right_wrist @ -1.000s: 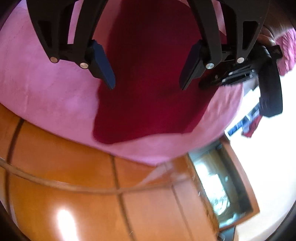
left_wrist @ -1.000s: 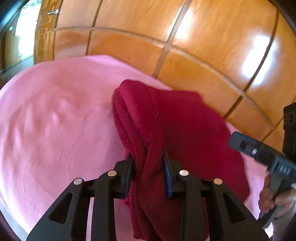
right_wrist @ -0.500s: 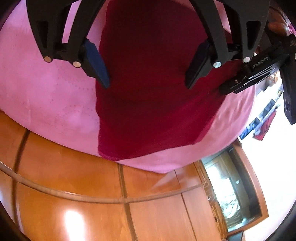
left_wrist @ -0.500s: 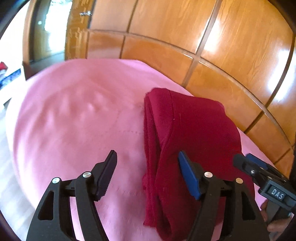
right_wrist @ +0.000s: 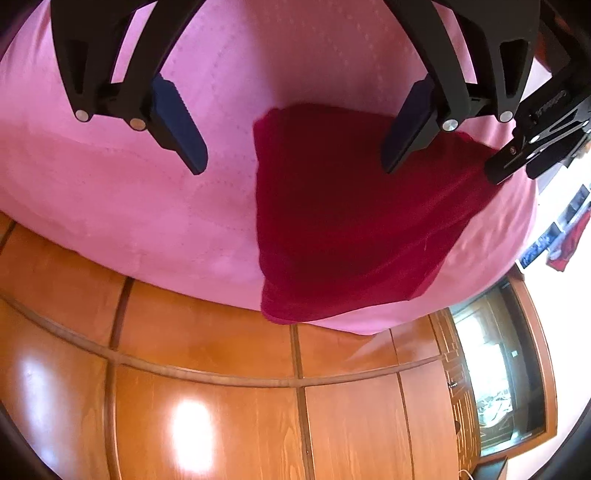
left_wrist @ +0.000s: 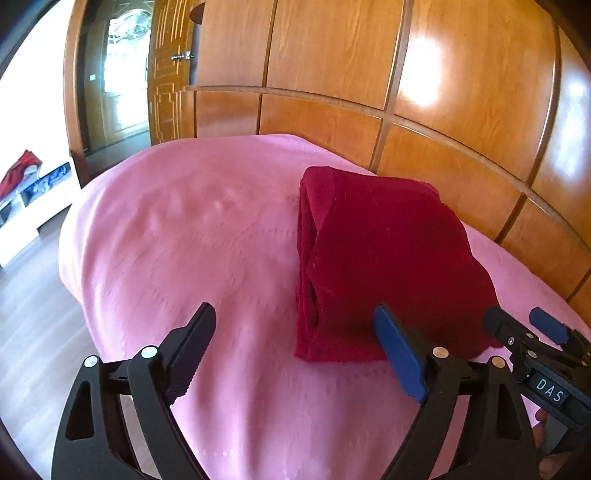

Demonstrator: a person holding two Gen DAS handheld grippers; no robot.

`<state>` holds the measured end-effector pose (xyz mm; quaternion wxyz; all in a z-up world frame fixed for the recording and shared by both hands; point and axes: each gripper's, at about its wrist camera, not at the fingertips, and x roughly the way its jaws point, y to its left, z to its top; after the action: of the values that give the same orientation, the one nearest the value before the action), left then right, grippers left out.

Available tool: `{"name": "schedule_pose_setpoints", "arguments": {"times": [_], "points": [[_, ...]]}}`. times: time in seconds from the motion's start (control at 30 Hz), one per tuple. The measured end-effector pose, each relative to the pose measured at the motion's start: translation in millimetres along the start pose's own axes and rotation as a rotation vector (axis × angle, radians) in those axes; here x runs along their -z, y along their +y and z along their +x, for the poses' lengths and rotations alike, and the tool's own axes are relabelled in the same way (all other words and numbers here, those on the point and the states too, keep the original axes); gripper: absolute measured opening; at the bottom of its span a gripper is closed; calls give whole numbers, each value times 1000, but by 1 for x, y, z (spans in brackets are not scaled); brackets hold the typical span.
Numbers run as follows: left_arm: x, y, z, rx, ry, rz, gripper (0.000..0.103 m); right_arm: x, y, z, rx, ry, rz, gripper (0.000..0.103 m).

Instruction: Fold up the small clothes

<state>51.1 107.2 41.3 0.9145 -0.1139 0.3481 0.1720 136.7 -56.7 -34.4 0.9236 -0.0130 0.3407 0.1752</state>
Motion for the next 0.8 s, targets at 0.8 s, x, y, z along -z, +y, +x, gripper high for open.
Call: {"name": "schedule_pose_setpoints", "arguments": {"times": [0.8], "points": [[25, 0, -33, -50, -29, 17, 98, 41, 8, -47, 116, -83, -18, 100]]}}
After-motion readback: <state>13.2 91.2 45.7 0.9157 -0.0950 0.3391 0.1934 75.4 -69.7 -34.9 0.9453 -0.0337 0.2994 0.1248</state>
